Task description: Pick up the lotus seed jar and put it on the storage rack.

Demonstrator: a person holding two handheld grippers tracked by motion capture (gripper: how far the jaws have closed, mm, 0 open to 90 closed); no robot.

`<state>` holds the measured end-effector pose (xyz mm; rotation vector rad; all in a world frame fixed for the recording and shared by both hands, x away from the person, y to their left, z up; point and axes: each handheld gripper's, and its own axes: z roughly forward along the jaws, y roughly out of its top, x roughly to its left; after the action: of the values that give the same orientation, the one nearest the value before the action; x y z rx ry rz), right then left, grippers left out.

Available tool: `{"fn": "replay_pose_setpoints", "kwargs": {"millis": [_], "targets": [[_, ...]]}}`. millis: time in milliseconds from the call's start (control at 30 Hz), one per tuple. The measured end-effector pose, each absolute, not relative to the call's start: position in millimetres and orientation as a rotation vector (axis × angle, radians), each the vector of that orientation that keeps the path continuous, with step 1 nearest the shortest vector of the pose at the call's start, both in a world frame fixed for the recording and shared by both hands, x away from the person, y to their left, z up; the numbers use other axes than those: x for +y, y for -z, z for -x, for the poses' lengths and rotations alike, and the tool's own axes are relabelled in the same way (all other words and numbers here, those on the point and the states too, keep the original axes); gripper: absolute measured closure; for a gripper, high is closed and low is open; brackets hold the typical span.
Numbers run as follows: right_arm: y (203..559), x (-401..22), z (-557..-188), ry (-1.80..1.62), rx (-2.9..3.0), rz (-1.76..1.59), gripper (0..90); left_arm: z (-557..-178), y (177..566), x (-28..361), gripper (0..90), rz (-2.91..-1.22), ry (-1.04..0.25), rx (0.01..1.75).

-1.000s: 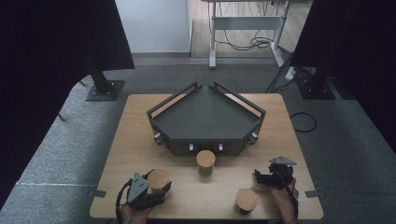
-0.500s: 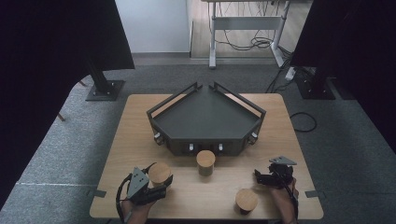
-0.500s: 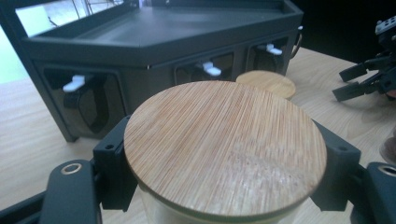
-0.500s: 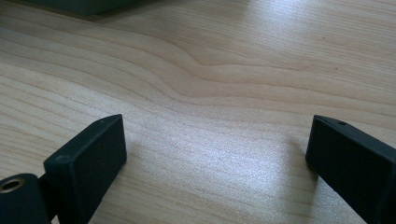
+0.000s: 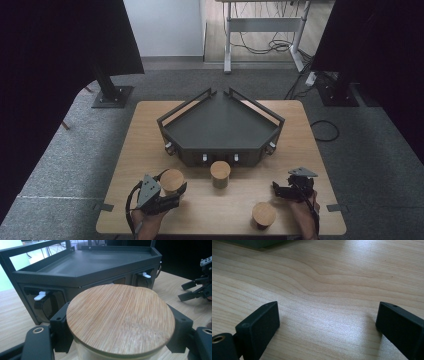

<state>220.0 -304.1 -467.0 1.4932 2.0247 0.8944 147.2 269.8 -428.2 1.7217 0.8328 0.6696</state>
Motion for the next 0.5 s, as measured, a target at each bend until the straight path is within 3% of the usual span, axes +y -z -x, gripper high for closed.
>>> {"fn": "replay_pose_setpoints", "kwargs": {"millis": [500], "targets": [[467, -304, -220, -0.896, 2.028, -1.49, 4.5, -164, 415, 273, 25.1, -1.697, -0.675, 0.843]]}}
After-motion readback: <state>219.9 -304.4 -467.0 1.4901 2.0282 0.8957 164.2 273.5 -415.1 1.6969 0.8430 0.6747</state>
